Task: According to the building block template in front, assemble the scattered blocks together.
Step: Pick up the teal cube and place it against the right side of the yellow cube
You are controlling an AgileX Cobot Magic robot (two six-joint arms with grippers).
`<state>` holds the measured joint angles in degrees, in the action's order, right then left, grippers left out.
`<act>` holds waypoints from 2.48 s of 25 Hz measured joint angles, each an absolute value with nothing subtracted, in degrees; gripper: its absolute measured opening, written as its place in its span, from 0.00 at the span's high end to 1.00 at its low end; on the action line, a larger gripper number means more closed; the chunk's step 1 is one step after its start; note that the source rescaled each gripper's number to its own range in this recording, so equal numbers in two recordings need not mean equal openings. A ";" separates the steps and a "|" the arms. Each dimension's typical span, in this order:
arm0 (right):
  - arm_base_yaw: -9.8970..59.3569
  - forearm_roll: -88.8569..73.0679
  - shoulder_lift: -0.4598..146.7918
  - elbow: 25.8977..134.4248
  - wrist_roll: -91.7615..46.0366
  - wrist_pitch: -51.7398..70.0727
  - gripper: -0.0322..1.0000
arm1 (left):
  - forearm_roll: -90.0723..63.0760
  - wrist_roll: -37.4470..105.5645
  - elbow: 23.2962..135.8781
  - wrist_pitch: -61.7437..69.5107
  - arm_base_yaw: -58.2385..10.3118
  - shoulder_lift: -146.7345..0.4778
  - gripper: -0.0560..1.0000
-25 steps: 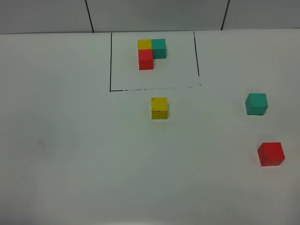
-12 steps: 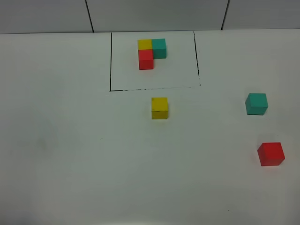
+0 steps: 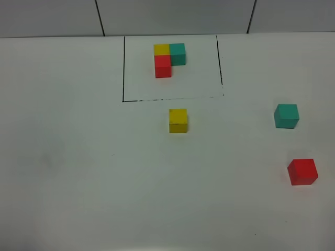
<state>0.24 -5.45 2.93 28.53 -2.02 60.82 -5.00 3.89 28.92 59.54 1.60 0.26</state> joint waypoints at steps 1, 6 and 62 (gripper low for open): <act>0.24 -5.45 2.93 28.53 -2.02 60.82 0.26 | -5.00 3.89 28.92 59.54 1.60 0.26 0.28; 0.24 -6.70 2.93 28.53 -2.02 60.63 0.26 | -5.00 3.89 28.92 59.54 1.60 0.26 0.28; 3.10 -7.50 110.10 68.48 -3.74 36.79 0.26 | -5.00 3.89 28.92 59.54 1.60 0.26 0.28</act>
<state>3.10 -7.50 110.10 68.48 -3.74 36.79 -5.00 3.89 28.92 59.54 1.60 0.26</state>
